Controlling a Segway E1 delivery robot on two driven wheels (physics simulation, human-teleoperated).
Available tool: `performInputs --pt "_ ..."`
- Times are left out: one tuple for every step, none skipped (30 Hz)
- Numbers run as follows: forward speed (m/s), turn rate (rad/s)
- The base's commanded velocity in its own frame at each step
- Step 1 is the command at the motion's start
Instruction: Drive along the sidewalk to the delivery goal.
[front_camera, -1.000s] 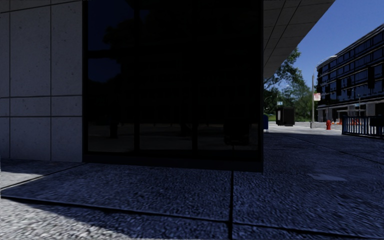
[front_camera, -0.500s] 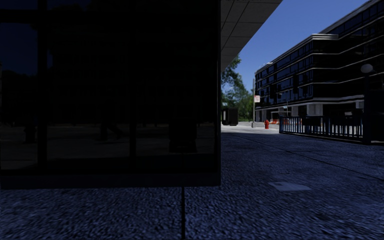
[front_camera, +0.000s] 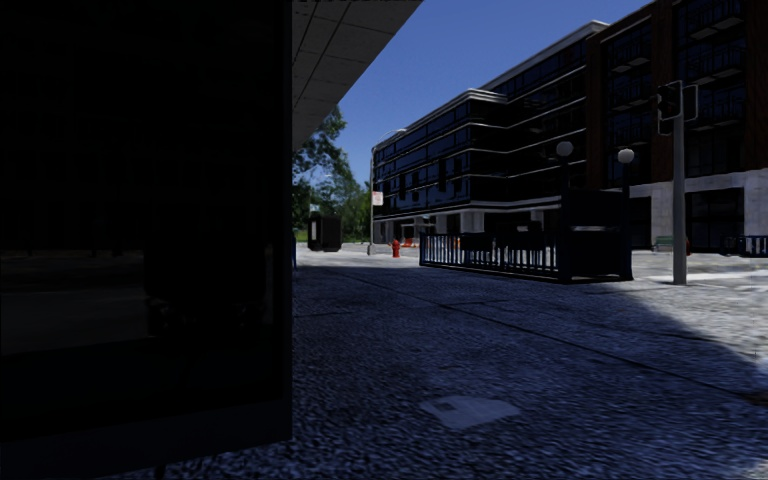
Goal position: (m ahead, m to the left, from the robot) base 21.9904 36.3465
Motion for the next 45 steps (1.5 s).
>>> performInputs --pt "1.53 -0.87" --pt "1.53 -0.87" --pt "1.53 -0.87" --pt "1.53 -0.84" --pt "1.53 -0.84" --pt "1.53 0.0" --pt "1.53 0.0" --pt "1.53 0.0" --pt "1.53 0.0" --pt "1.53 0.0" --pt "1.53 0.0" --pt "1.53 0.0" --pt "1.53 0.0" --pt "1.54 0.0" --pt "1.55 0.0" --pt "1.55 0.0" --pt "1.57 0.0" --pt "1.63 0.0" --pt "1.63 0.0" --pt "1.64 0.0" --pt "1.64 0.0" --pt "1.63 0.0" --pt "1.63 0.0" --pt "1.7 0.0" --pt "1.79 0.0" --pt "1.9 0.0" --pt "1.9 0.0" --pt "2.0 0.0" --pt "2.0 0.0" --pt "2.0 0.0" --pt "2.0 0.0" --pt "2.0 0.0" --pt "2.0 0.0" --pt "2.0 0.0" --pt "2.0 0.0" --pt "2.0 0.0" --pt "2.0 0.0" --pt "2.0 0.0" --pt "2.0 0.0" --pt "2.0 0.0" --pt "2.0 0.0" --pt "2.0 0.0" --pt "2.0 0.0" --pt "2.0 0.01" --pt "2.0 0.01"
